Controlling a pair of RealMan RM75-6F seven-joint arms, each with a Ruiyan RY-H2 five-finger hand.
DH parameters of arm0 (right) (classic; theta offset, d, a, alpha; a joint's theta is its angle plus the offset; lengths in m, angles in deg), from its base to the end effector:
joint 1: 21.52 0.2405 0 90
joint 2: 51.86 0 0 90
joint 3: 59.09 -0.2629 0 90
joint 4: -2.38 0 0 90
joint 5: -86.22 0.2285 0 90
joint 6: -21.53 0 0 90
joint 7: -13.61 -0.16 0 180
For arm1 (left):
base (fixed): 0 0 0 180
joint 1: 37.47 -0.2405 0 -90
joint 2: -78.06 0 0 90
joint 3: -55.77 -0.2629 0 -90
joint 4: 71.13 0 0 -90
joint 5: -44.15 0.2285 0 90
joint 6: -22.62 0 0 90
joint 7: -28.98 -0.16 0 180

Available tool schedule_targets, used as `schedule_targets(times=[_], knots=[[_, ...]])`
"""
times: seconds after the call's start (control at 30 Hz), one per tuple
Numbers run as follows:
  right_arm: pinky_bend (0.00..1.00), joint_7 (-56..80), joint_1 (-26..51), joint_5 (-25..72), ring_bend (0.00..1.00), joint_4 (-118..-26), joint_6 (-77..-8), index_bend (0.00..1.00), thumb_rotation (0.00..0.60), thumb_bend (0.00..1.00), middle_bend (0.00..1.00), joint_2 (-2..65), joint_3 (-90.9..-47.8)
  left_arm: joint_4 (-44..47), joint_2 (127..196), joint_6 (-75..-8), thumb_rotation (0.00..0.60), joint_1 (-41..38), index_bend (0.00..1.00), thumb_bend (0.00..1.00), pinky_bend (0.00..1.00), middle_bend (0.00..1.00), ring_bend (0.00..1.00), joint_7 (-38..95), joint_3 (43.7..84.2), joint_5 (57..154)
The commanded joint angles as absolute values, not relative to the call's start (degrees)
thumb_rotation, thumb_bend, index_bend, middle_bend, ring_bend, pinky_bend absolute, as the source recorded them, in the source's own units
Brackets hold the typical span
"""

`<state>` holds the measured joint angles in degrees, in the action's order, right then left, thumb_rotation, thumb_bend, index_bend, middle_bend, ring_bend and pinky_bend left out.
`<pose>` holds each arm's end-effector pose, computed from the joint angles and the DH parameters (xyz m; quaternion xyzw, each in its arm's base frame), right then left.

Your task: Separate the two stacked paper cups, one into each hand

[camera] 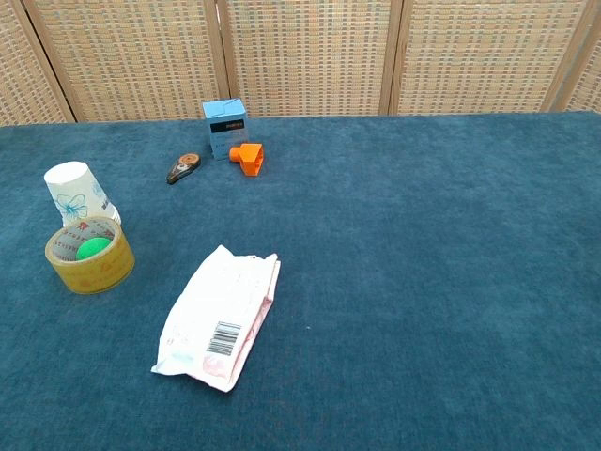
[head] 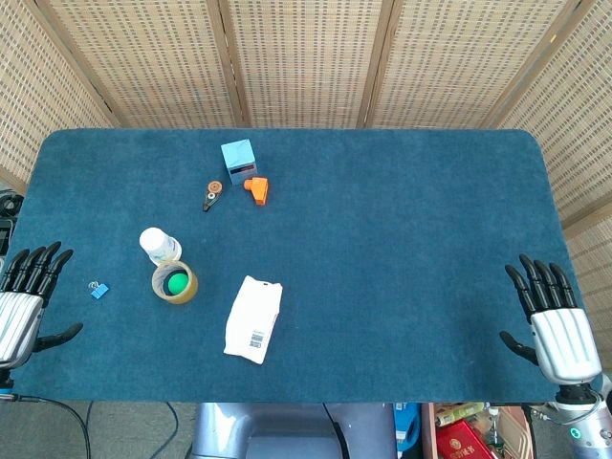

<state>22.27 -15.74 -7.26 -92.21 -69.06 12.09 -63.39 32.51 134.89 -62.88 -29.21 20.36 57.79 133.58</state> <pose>-0.2853 -0.2059 0.1526 0.6269 -0.2823 0.4204 0.5921 -0.2718 0.2089 0.1625 -0.6414 -0.3305 -0.3930 0.5700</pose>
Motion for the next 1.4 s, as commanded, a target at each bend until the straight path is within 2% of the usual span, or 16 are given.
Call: schedule_targets(times=[0.03,0.23,0.33,0.43,0.53,0.6,0.7,0.8,0.9,1.4], knots=[[0.0,22.1,-15.7,-6.9,0.0,-92.4,-68.7,0.0,0.6,0.0,0.0,11.9,-63.3,32.5,134.9,-62.9,0.6,-29.3,0.0,0.08,0.0,0.0,0.0,20.3,57.8,133.6],[0.0,21.7,-15.7,-6.3,0.0,-92.7,-68.2,0.0,0.6,0.0,0.0,11.6,-63.4,31.9,135.4,-61.0,0.6,-28.3,0.0,0.08,0.0,0.0,0.0,20.2,57.9,133.2],[0.0,21.4,-15.6,-5.6,0.0,-92.5,-67.7,0.0,0.6,0.0,0.0,11.6,-63.6,30.0,136.2,-57.9,0.6,-26.0,0.0,0.08,0.01,0.0,0.0,21.3,59.4,131.3],[0.0,21.4,-15.2,-4.5,0.0,-92.1,-66.8,0.0,0.6,0.0,0.0,11.7,-64.0,26.2,137.5,-51.9,0.6,-21.5,0.0,0.08,0.11,0.0,0.0,22.9,62.0,128.6],[0.0,21.6,-14.8,-3.6,0.0,-91.7,-65.8,0.0,0.6,0.0,0.0,12.0,-64.3,21.5,139.5,-46.5,0.6,-16.8,0.0,0.08,0.24,0.03,0.11,26.6,63.9,128.1],[0.0,21.8,-14.5,-2.7,0.0,-91.4,-65.0,0.0,0.6,0.0,0.0,12.3,-64.4,16.0,142.0,-42.6,0.6,-13.3,0.02,0.08,0.27,0.12,0.2,29.6,64.8,128.6],[0.0,22.0,-14.2,-1.5,0.0,-91.0,-63.8,0.0,0.6,0.0,0.0,12.5,-64.6,9.5,145.3,-37.7,0.6,-9.3,0.12,0.08,0.3,0.21,0.25,32.3,64.9,129.1],[0.0,22.3,-13.9,-0.3,0.0,-90.6,-63.0,0.0,0.6,0.0,0.0,12.7,-64.9,4.4,147.8,-33.4,0.6,-6.1,0.2,0.08,0.31,0.23,0.27,33.5,64.9,129.0],[0.0,22.4,-13.7,0.7,0.0,-90.2,-62.4,0.0,0.6,0.0,0.0,12.9,-65.2,0.2,150.0,-30.2,0.6,-3.5,0.23,0.08,0.32,0.25,0.28,33.9,65.1,128.4],[0.0,22.9,-13.1,4.2,0.0,-88.7,-60.3,0.0,0.6,0.0,0.0,13.7,-65.9,-10.6,156.3,-24.6,0.6,1.4,0.28,0.08,0.34,0.29,0.31,36.0,63.6,127.4]])
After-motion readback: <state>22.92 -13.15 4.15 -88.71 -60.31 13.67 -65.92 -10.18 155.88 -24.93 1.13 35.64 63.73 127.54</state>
